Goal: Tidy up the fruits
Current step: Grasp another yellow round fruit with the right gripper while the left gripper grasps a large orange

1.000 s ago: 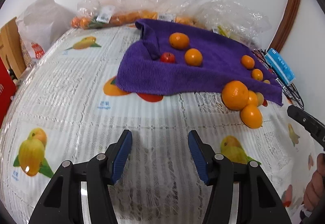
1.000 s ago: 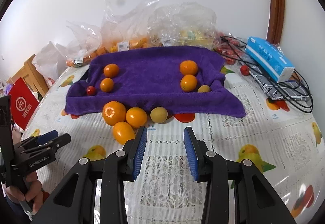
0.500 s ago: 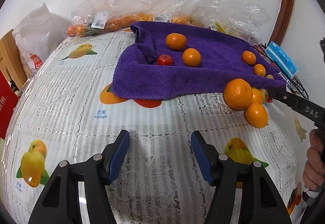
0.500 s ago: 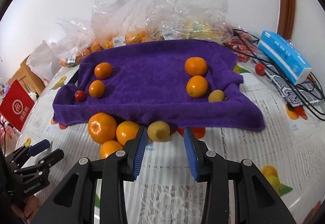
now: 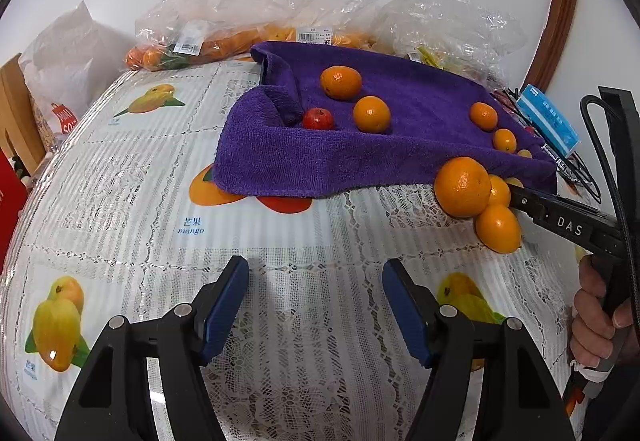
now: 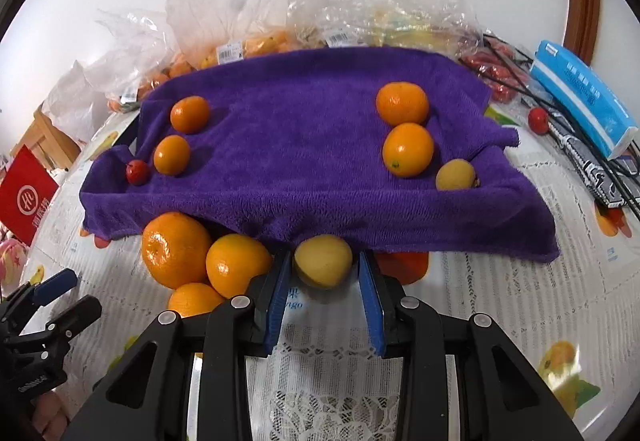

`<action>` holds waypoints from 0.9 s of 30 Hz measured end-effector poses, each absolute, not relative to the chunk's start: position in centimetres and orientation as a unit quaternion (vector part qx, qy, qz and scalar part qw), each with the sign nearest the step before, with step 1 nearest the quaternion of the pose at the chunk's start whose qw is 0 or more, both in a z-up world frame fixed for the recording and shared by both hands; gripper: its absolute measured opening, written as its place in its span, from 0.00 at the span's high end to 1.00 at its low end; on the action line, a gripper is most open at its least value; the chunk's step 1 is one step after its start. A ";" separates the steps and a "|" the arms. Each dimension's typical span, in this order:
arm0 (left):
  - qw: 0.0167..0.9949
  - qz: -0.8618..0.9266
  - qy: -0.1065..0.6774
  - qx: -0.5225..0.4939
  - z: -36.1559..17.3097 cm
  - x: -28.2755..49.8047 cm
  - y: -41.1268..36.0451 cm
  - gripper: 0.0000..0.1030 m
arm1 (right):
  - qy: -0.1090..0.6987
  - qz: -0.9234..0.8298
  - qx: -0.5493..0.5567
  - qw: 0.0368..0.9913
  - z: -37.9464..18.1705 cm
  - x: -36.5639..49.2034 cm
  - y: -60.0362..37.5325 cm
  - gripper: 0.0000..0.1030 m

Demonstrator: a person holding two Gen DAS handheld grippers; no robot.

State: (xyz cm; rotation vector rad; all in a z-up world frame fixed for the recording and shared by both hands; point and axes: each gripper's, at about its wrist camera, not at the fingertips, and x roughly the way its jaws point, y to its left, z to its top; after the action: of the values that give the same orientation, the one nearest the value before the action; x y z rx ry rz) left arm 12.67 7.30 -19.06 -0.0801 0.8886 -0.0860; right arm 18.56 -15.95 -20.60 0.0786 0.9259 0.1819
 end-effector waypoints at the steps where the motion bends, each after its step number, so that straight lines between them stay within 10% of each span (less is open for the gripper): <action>1: 0.901 -0.042 0.430 -0.039 -19.1 12.7 7.3 0.35 | 0.445 0.088 0.038 0.890 -20.6 18.6 -16.0 0.72; 27: 0.901 -0.048 0.428 -0.045 -19.0 12.3 7.1 0.36 | 0.432 0.053 0.045 0.899 -19.6 11.1 -20.6 0.72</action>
State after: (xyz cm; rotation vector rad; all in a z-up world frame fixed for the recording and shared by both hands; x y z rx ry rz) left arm 12.34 7.15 -18.97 -0.0933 0.8861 -0.1002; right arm 11.12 -20.55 -19.65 0.0935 0.8949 0.1096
